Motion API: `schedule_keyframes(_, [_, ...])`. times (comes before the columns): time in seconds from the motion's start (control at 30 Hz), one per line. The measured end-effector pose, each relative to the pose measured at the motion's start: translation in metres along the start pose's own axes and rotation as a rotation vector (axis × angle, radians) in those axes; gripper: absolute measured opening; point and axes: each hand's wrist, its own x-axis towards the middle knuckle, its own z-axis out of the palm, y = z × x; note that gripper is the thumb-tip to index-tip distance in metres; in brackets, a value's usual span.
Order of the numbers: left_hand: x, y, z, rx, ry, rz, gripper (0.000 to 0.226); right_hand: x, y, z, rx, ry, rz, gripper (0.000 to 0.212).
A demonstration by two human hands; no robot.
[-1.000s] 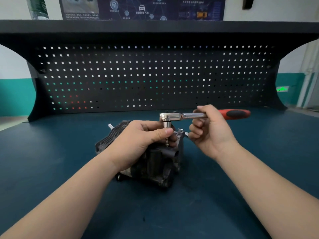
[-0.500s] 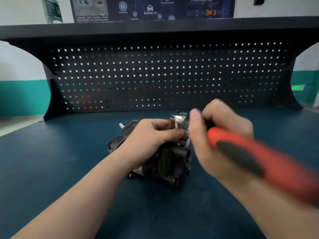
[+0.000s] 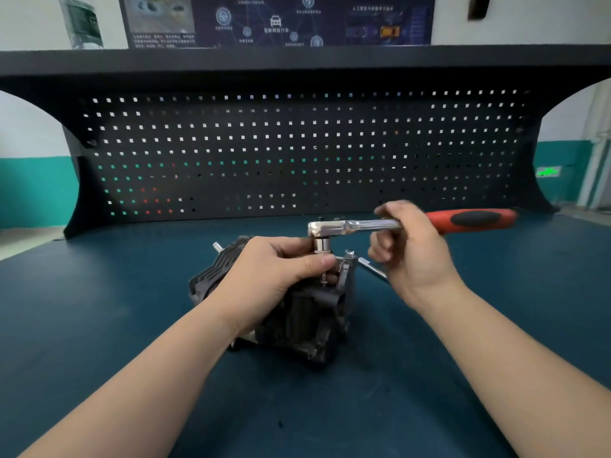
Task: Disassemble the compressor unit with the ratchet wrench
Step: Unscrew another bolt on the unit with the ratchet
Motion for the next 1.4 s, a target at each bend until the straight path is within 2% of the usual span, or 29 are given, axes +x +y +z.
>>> schedule_keyframes(0.07, [0.000,0.001,0.000,-0.013,0.000,-0.002,0.029,0.003,0.002,-0.003,0.178,-0.032,0.273,0.031])
schedule_keyframes(0.1, [0.000,0.001,-0.001,-0.025,-0.011,-0.011,0.029,0.003,0.004,-0.002,0.218,-0.029,0.308,0.032])
schedule_keyframes(0.17, [0.000,0.003,-0.002,-0.083,-0.046,-0.041,0.028,0.000,0.004,0.004,0.225,0.019,0.251,0.033])
schedule_keyframes(0.23, [-0.001,0.004,-0.002,-0.117,-0.054,-0.057,0.026,-0.007,-0.001,0.012,0.104,0.052,0.041,0.036])
schedule_keyframes(0.27, [-0.001,0.004,-0.002,-0.109,-0.046,-0.054,0.026,-0.013,-0.006,0.015,-0.029,0.040,-0.126,0.039])
schedule_keyframes(0.33, [-0.001,0.004,0.000,-0.055,-0.025,-0.035,0.025,-0.030,-0.009,0.021,-0.402,-0.022,-0.569,0.042])
schedule_keyframes(0.4, [-0.003,0.004,0.001,0.007,-0.013,0.008,0.022,-0.046,-0.009,0.029,-0.675,-0.143,-0.946,0.041])
schedule_keyframes(0.47, [-0.004,0.003,0.001,0.021,-0.013,0.043,0.018,-0.049,-0.008,0.031,-0.764,-0.229,-1.126,0.042])
schedule_keyframes(0.53, [-0.004,0.001,0.001,-0.003,0.003,0.038,0.021,-0.042,-0.009,0.025,-0.643,-0.180,-0.983,0.043])
schedule_keyframes(0.63, [-0.002,0.001,0.004,-0.004,0.054,0.040,0.023,-0.024,-0.011,0.011,-0.386,-0.051,-0.581,0.040])
schedule_keyframes(0.7, [-0.002,0.001,0.006,-0.018,0.062,0.048,0.019,-0.013,-0.006,0.006,-0.246,-0.031,-0.333,0.037])
schedule_keyframes(0.8, [-0.003,0.001,0.004,-0.009,0.083,0.052,0.021,0.001,-0.001,-0.001,0.109,-0.062,0.187,0.036])
schedule_keyframes(0.83, [-0.002,0.000,0.004,-0.005,0.083,0.048,0.024,0.003,0.001,-0.003,0.189,-0.080,0.300,0.037])
schedule_keyframes(0.9, [-0.002,0.002,0.003,-0.004,0.049,0.030,0.031,0.003,0.003,-0.003,0.244,-0.072,0.354,0.040])
schedule_keyframes(0.97, [-0.001,0.003,0.001,0.001,0.007,0.012,0.035,-0.001,0.001,0.005,0.213,-0.032,0.281,0.037])
schedule_keyframes(1.03, [-0.002,0.004,0.000,0.010,-0.005,0.008,0.034,-0.010,-0.005,0.015,0.088,-0.003,0.073,0.037])
schedule_keyframes(1.1, [-0.001,0.004,0.001,0.032,0.015,0.010,0.031,-0.024,-0.014,0.024,-0.230,-0.022,-0.268,0.039])
schedule_keyframes(1.2, [-0.002,0.004,0.003,0.059,0.009,0.018,0.020,-0.047,-0.017,0.036,-0.772,-0.174,-0.842,0.038])
schedule_keyframes(1.27, [-0.003,0.004,0.003,0.087,-0.003,0.060,0.014,-0.054,-0.017,0.038,-0.916,-0.292,-1.054,0.036])
schedule_keyframes(1.33, [-0.002,0.003,0.003,0.063,0.008,0.061,0.009,-0.046,-0.018,0.030,-0.835,-0.292,-1.027,0.037])
schedule_keyframes(1.4, [-0.001,0.001,0.004,0.068,0.051,0.057,0.024,-0.032,-0.022,0.018,-0.687,-0.220,-0.821,0.041])
